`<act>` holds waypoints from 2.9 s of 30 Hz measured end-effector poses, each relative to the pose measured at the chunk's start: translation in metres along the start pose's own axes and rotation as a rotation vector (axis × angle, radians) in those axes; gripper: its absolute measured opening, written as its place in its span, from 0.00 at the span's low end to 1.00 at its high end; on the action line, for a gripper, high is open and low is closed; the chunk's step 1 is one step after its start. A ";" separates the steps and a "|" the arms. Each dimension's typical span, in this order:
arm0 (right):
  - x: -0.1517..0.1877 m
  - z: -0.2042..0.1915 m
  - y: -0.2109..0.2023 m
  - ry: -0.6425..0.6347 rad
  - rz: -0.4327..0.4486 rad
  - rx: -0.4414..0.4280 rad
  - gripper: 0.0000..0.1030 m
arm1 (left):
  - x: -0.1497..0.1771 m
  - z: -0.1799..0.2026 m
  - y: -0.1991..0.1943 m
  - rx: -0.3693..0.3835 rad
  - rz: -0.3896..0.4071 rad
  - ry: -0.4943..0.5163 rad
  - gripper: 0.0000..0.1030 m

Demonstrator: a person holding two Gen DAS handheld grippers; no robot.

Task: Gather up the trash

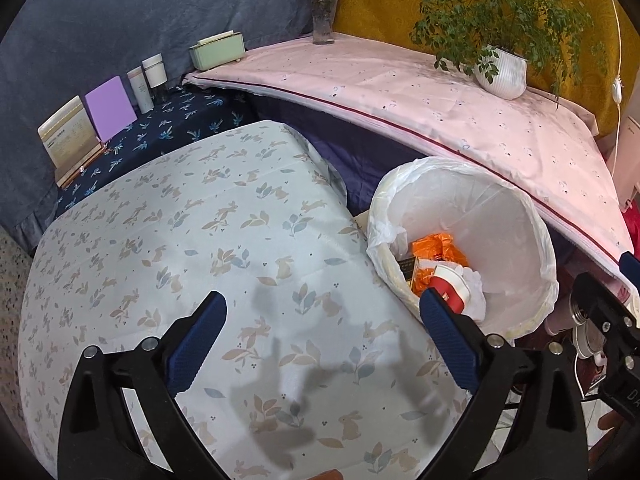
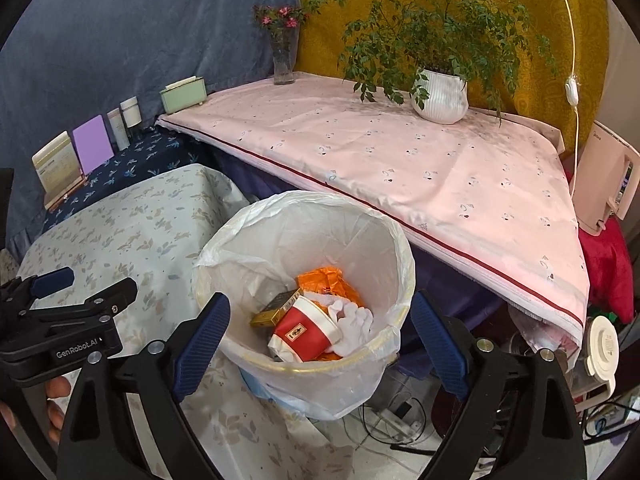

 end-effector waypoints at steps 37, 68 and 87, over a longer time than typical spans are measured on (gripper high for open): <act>0.037 -0.006 0.006 -0.049 -0.076 -0.004 0.93 | 0.028 -0.002 -0.001 -0.037 -0.004 0.003 0.91; 0.049 -0.001 0.003 -0.042 -0.079 0.012 0.93 | 0.041 0.011 -0.001 -0.017 -0.020 0.010 0.91; 0.053 -0.002 0.003 -0.045 -0.082 0.014 0.93 | 0.046 0.015 -0.002 -0.018 -0.030 0.017 0.91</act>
Point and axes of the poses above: each gripper's, at about its wrist camera, not at the fingertips, and y roughly the way its jaws point, z to its right, x to its underside, the point moved 8 cm from there along y, roughly the way its jaws point, and after that the axes turned 5 degrees about z, right-handed, at the moved point
